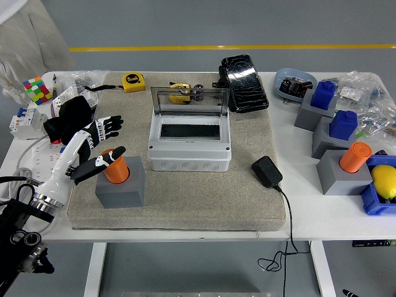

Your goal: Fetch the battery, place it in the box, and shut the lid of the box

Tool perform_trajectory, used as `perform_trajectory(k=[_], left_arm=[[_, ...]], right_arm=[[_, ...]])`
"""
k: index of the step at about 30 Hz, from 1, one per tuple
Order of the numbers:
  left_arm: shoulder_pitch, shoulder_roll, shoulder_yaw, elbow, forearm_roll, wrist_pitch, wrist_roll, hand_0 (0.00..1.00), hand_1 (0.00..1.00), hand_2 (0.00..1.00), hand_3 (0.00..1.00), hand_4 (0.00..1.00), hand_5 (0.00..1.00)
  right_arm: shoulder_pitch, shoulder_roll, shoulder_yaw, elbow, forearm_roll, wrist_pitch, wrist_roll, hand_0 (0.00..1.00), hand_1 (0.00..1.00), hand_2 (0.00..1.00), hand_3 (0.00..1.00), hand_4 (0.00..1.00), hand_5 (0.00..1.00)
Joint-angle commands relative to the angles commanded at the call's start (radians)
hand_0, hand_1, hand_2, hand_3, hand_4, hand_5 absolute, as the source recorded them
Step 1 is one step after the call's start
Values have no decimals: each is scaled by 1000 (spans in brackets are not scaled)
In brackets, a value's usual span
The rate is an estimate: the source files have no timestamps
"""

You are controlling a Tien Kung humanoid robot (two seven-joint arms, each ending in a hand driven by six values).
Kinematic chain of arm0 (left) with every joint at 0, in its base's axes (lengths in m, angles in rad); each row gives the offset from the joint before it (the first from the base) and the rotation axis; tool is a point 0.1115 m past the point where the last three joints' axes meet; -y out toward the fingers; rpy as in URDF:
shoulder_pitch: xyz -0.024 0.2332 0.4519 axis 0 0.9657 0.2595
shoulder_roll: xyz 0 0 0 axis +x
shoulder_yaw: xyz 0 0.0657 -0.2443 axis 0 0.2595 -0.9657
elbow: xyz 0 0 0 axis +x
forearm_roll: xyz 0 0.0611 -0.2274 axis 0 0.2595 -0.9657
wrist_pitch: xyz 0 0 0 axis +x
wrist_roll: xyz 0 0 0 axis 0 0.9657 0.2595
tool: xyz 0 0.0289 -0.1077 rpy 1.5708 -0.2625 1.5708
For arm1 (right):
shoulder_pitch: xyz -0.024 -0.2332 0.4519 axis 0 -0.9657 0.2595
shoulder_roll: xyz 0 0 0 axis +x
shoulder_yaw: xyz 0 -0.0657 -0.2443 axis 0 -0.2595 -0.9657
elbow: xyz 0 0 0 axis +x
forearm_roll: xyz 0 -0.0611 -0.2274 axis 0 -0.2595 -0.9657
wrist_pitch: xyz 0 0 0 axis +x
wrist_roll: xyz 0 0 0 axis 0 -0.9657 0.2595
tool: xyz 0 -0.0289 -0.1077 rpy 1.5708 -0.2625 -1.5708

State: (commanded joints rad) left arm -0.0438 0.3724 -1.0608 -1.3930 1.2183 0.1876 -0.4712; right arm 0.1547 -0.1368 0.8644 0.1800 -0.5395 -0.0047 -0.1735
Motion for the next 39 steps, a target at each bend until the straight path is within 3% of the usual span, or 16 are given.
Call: perform_trajectory(k=[2, 3, 14, 15, 20, 21, 26, 27, 32, 33, 38, 39], left_arm=[[0, -1, 4, 3, 2, 4, -2, 741, 819, 865, 854, 998, 249], [0, -2, 6, 4, 4, 7, -3, 666, 770, 819, 834, 998, 39], [-11, -4, 51, 33, -25, 39, -44, 606, 729, 778, 809, 998, 2], [-13, -4, 55, 38, -37, 41, -49, 498, 692, 752, 791, 998, 2], [-25, -8, 74, 60, -76, 46, -68, 498, 692, 752, 791, 998, 2], [-26, -8, 78, 63, -80, 47, -70, 450, 645, 658, 768, 998, 2], [-32, -15, 92, 79, -96, 49, -77, 450, 645, 658, 768, 998, 2], [-33, -16, 95, 81, -99, 50, -80, 427, 598, 589, 721, 998, 2], [-38, -21, 103, 92, -111, 53, -88, 427, 598, 589, 721, 998, 2], [-39, -22, 104, 94, -112, 53, -89, 371, 492, 446, 629, 998, 2], [-42, -24, 117, 107, -119, 45, -85, 371, 492, 446, 629, 998, 2], [-43, -24, 120, 110, -121, 44, -84, 346, 408, 392, 518, 998, 2]], right_arm=[[1, 0, -3, 0, 3, 0, 1, 652, 673, 688, 580, 956, 553], [1, -1, -7, 0, 7, 0, 3, 651, 673, 688, 580, 956, 552], [5, -3, -18, 0, 15, 1, 4, 651, 673, 688, 580, 956, 553], [6, -4, -19, 0, 15, 2, 3, 652, 672, 688, 579, 956, 552], [7, -6, -28, 0, 19, 2, 2, 652, 672, 688, 579, 956, 552], [7, -6, -29, 0, 19, 2, 2, 653, 672, 688, 579, 956, 552], [7, -6, -35, 0, 22, 2, 2, 653, 672, 688, 579, 956, 552], [7, -6, -32, 0, 20, 2, 1, 652, 672, 688, 579, 956, 553], [5, -3, -25, 0, 17, 2, 1, 652, 672, 688, 579, 956, 553], [4, -2, -25, 0, 19, 2, 2, 651, 673, 688, 579, 956, 553], [3, 1, -21, 0, 17, 3, 3, 651, 673, 688, 579, 956, 553], [3, 2, -22, 0, 18, 3, 3, 652, 672, 688, 579, 956, 552]])
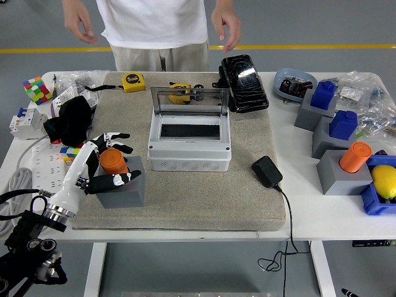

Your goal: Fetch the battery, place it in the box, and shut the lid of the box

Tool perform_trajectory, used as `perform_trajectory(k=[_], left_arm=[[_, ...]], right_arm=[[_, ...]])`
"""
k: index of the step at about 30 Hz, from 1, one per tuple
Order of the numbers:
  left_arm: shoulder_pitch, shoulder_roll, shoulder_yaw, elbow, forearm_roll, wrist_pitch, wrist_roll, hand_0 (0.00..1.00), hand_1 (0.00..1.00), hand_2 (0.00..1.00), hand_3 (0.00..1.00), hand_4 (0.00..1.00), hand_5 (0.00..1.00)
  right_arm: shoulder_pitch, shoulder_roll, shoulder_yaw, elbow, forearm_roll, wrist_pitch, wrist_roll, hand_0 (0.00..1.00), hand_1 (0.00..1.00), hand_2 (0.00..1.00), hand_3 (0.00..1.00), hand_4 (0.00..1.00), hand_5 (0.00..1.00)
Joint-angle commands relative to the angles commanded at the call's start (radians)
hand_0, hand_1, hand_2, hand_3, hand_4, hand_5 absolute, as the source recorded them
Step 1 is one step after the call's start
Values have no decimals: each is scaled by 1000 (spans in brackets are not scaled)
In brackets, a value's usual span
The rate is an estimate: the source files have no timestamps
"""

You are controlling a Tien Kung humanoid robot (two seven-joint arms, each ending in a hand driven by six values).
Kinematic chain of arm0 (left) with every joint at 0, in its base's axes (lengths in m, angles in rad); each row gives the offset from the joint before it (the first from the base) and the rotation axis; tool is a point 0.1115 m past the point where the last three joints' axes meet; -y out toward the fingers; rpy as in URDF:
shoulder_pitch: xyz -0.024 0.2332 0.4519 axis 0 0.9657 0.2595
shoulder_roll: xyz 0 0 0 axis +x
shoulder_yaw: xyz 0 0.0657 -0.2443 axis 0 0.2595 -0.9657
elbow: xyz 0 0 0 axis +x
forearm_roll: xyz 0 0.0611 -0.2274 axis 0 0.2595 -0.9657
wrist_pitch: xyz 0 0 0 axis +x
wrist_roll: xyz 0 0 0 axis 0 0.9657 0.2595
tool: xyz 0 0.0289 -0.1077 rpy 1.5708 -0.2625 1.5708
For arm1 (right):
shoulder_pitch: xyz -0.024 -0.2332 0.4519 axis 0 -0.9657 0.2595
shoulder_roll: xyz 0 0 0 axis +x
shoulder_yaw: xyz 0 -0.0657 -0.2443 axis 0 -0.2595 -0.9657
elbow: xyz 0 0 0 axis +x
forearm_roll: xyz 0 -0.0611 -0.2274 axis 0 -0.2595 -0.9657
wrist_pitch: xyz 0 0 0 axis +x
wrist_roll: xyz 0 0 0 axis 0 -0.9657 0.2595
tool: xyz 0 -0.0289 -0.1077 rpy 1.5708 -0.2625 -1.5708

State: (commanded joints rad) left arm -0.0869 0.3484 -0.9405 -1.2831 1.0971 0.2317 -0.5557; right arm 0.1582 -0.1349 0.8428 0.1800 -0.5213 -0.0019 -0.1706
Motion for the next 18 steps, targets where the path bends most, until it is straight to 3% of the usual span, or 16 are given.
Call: perform_trajectory(k=[5, 6, 11, 12, 17, 18], left_arm=[[-8, -7, 7, 18, -14, 2, -6, 346, 408, 392, 518, 998, 2], [-12, -11, 8, 25, -20, 3, -8, 272, 334, 344, 445, 964, 2], [-31, -29, 14, 44, -41, 10, -24, 272, 334, 344, 445, 964, 2], [-35, -32, 17, 46, -46, 12, -28, 192, 249, 297, 367, 920, 2], [-52, -41, 37, 59, -62, 23, -40, 192, 249, 297, 367, 920, 2], [-55, -42, 42, 62, -65, 25, -42, 141, 200, 260, 323, 907, 2]], right_arm=[[1, 0, -10, 0, 10, 0, 4, 652, 672, 688, 579, 956, 552], [1, 0, -12, 0, 11, 1, 4, 652, 672, 688, 580, 956, 553], [4, -1, -16, 0, 14, 0, 4, 652, 672, 688, 580, 956, 553], [4, -1, -17, 0, 15, 0, 4, 652, 672, 688, 580, 956, 552], [6, -1, -23, 0, 19, 1, 4, 652, 672, 688, 580, 956, 552], [6, -1, -25, 0, 20, 1, 4, 651, 672, 687, 580, 956, 552]])
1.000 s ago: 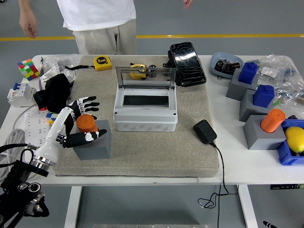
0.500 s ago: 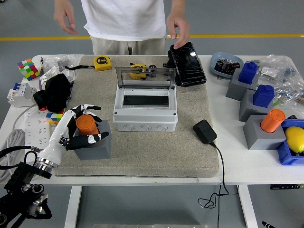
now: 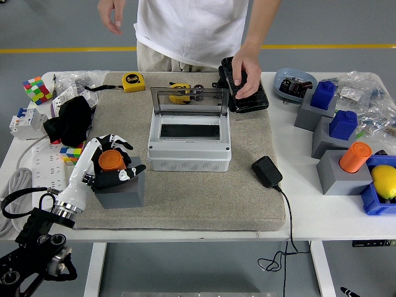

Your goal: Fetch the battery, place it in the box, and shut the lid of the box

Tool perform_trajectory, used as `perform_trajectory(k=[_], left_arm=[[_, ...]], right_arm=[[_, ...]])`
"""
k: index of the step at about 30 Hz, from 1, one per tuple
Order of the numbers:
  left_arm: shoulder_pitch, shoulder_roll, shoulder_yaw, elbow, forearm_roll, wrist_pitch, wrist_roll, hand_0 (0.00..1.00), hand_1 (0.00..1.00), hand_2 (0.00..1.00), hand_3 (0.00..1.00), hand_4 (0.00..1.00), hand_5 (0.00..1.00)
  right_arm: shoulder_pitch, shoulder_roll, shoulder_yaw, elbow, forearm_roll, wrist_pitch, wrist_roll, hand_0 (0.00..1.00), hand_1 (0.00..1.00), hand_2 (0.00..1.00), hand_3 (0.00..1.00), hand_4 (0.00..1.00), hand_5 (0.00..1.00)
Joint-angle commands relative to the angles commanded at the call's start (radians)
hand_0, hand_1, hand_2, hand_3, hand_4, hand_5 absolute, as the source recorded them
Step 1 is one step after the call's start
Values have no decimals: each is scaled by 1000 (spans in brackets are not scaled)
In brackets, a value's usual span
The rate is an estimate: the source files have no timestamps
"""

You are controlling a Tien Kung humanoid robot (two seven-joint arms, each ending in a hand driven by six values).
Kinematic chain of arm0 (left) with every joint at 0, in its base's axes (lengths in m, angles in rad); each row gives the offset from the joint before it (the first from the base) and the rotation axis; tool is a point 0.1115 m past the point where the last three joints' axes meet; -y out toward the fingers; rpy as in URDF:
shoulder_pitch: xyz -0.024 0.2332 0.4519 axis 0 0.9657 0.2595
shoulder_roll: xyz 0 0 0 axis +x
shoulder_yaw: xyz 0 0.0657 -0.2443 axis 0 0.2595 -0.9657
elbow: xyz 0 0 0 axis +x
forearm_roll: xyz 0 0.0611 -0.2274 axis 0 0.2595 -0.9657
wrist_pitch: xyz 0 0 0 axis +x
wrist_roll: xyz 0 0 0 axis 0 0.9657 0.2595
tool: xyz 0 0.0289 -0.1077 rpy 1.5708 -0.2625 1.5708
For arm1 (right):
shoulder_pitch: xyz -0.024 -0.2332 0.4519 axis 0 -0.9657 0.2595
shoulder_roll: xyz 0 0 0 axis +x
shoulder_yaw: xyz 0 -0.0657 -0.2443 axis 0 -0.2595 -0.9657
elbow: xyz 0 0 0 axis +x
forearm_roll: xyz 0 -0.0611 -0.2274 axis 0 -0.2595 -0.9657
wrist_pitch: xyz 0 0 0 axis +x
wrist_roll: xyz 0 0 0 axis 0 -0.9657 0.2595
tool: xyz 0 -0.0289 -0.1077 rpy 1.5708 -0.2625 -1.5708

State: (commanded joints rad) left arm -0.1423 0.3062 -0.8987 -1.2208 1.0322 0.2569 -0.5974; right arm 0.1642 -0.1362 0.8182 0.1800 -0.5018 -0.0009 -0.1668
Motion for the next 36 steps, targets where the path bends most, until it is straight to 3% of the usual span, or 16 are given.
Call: perform_trajectory(k=[11, 12, 21, 36], left_arm=[[-15, -4, 34, 17, -19, 20, -31, 109, 169, 236, 287, 870, 2], [-17, -4, 36, 20, -22, 21, -37, 63, 93, 173, 219, 774, 2], [-28, -8, 44, 27, -21, 31, -47, 50, 88, 169, 212, 753, 2], [-46, 8, 6, -44, 18, 21, -30, 49, 84, 165, 211, 738, 2]], right_arm=[[-1, -2, -11, 0, 5, 0, -1, 651, 671, 687, 580, 956, 552], [-1, -2, -13, 0, 6, 0, -1, 652, 671, 687, 580, 956, 552], [0, -2, -16, 0, 10, -1, 1, 651, 671, 687, 579, 956, 551], [-5, 2, -1, 0, 5, -1, 3, 652, 671, 687, 579, 956, 552]])
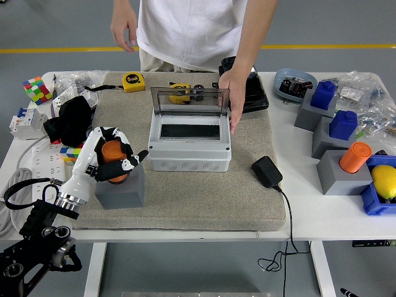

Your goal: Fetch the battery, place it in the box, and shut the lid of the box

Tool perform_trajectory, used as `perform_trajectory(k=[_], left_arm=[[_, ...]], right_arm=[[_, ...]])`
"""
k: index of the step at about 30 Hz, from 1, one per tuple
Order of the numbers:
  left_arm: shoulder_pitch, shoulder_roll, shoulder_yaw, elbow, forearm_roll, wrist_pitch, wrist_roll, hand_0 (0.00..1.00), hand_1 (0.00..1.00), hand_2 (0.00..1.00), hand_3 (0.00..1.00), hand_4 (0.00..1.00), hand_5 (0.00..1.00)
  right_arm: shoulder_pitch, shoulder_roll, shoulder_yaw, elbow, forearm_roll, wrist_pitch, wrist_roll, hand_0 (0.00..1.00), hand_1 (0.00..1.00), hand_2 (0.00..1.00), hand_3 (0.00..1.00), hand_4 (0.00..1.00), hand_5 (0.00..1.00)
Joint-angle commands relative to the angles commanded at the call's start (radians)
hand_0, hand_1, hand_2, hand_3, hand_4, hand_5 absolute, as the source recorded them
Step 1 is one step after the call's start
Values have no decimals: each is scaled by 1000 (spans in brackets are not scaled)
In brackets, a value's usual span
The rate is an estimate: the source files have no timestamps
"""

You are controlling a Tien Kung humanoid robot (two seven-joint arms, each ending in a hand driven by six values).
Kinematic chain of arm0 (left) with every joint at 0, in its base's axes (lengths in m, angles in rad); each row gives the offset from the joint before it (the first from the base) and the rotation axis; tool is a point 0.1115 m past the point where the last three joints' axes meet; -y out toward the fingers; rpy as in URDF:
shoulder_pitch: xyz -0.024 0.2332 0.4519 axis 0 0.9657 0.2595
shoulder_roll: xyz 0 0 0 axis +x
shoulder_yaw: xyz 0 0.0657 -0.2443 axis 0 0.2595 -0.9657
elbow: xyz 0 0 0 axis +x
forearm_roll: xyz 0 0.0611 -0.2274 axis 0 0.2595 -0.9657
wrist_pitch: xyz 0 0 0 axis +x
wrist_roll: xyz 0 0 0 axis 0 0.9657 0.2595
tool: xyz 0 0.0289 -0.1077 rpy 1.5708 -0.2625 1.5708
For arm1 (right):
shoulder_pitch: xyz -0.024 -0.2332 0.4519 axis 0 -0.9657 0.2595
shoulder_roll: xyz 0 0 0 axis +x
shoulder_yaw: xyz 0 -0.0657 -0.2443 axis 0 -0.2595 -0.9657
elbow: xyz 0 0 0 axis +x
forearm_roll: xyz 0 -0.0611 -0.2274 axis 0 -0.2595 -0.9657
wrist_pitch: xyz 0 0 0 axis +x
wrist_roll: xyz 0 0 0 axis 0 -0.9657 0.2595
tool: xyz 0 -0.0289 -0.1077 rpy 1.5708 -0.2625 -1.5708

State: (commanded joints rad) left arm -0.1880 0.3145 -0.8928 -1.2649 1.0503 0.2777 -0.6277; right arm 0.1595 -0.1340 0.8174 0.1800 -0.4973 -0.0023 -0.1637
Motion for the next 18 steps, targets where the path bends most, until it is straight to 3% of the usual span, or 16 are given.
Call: perform_trajectory(k=[10, 18], left_arm=[[-61, 14, 16, -40, 52, -7, 19, 48, 84, 166, 210, 737, 2], [-167, 25, 106, -40, 193, 36, 84, 48, 85, 166, 211, 738, 2]], right_arm=[[2, 0, 3, 0, 3, -1, 2, 651, 671, 687, 579, 956, 552], [0, 0, -3, 0, 7, -1, 1, 652, 671, 687, 579, 956, 552]])
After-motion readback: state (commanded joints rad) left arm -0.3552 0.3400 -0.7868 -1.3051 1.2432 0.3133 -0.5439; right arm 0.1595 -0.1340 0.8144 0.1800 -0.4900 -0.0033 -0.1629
